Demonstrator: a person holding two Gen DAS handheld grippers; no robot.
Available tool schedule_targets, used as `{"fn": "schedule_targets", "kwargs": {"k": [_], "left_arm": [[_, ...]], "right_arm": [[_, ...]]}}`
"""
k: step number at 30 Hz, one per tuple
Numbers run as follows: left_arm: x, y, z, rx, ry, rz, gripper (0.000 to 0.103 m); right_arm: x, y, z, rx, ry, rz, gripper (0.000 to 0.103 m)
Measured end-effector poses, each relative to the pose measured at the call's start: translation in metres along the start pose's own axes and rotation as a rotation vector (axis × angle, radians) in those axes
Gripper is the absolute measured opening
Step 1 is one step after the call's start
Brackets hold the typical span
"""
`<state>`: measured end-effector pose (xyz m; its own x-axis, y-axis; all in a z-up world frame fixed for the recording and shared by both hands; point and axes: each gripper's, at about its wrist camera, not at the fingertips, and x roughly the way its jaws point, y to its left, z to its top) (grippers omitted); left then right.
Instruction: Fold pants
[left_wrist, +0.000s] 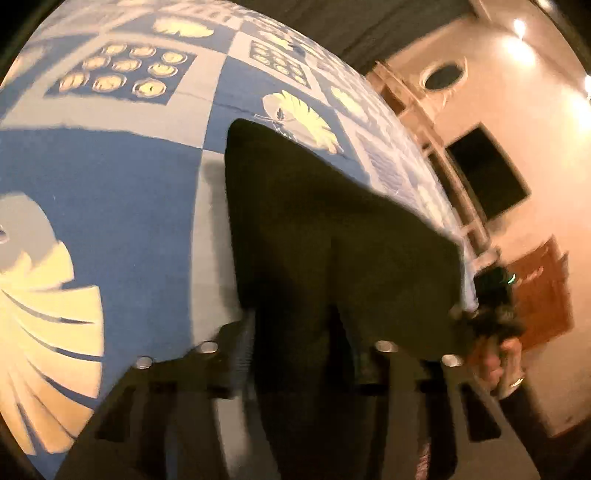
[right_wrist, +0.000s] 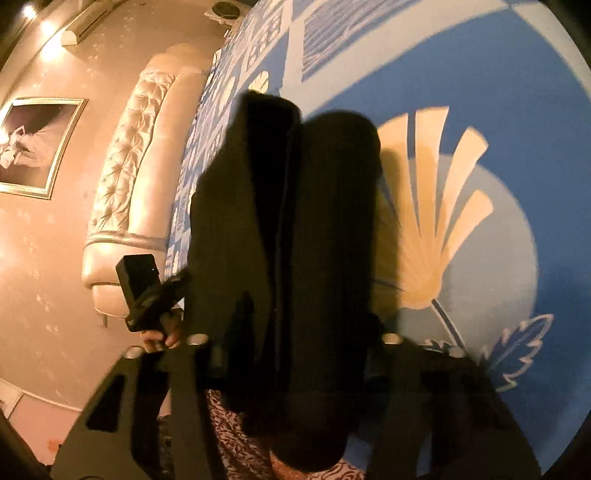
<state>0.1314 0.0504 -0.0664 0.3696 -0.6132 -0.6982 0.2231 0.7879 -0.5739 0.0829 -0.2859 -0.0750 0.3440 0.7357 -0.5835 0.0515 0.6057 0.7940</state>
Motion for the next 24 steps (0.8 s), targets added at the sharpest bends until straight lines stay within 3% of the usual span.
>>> {"fn": "schedule_targets", "kwargs": {"k": [3,8,24], "left_arm": [[-0.006,-0.005,-0.003,0.028,-0.007,0.035,0.029],[-0.007,-0.018,-0.002,0.100,-0.014,0.105,0.026],[-0.022,0.004,0.003,0.091,-0.036,0.130,0.026]], "right_arm": [[0.001,0.000,-0.001,0.005,-0.020,0.029,0.039],[0.000,0.005,-0.003,-0.006,-0.035,0.018,0.038],[0.024,0.014,0.007,-0.008,-0.014,0.029,0.038]]}}
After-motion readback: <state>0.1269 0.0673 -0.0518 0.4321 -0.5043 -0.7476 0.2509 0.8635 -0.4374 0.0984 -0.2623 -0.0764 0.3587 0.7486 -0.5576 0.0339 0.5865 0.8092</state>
